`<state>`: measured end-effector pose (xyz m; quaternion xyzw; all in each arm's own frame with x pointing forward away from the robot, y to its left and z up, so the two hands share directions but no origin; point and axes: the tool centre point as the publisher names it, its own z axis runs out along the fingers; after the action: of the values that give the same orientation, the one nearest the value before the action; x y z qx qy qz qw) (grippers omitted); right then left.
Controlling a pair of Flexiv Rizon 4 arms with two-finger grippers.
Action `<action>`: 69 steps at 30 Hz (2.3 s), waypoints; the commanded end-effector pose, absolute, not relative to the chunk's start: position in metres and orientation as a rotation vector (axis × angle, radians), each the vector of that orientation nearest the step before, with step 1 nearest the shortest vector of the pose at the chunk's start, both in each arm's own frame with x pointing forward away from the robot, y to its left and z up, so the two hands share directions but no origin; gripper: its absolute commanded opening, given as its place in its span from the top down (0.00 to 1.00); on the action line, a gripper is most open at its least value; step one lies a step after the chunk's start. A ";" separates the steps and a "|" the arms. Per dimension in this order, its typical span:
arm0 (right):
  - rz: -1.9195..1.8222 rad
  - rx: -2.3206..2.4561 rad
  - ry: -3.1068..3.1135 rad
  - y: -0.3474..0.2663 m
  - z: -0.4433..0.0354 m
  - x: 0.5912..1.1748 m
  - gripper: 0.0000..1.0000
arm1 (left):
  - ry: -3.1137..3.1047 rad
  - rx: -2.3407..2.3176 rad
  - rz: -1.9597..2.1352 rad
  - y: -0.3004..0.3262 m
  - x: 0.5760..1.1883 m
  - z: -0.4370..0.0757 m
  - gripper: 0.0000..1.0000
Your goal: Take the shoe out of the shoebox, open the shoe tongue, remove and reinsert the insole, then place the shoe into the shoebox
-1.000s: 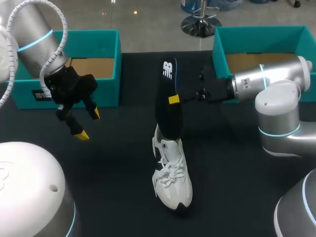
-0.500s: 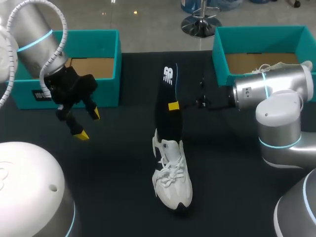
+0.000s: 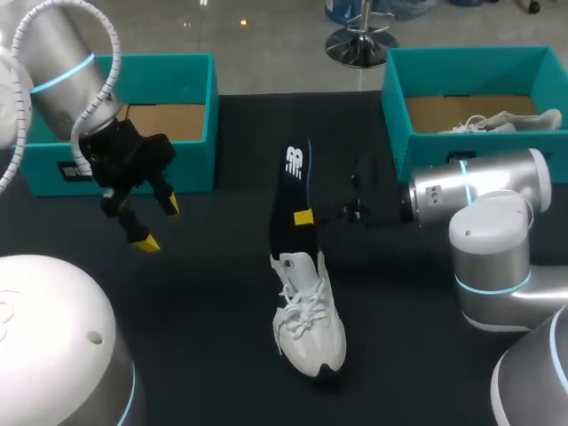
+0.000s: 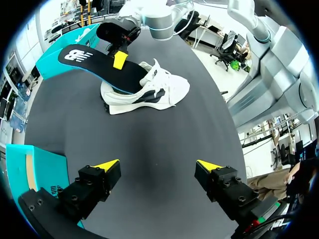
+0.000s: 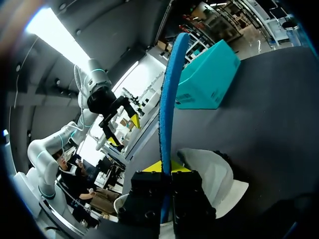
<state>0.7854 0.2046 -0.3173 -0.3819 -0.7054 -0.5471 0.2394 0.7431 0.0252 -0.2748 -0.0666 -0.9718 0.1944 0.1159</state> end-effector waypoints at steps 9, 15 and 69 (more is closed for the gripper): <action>-1.476 -1.103 -1.916 0.208 -0.326 0.760 1.00 | -2.848 -0.196 0.566 0.026 0.743 -0.275 0.00; -1.459 -1.071 -1.937 0.210 -0.318 0.769 0.68 | -2.848 -0.196 0.566 0.026 0.743 -0.275 0.00; -1.290 -1.082 -1.975 0.196 -0.321 0.776 0.48 | -2.848 -0.196 0.566 0.026 0.743 -0.275 0.00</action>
<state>0.7717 0.1992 -0.3227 -0.4023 -0.7286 -0.4861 0.2666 0.7430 0.0251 -0.2746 -0.0666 -0.9719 0.1941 0.1157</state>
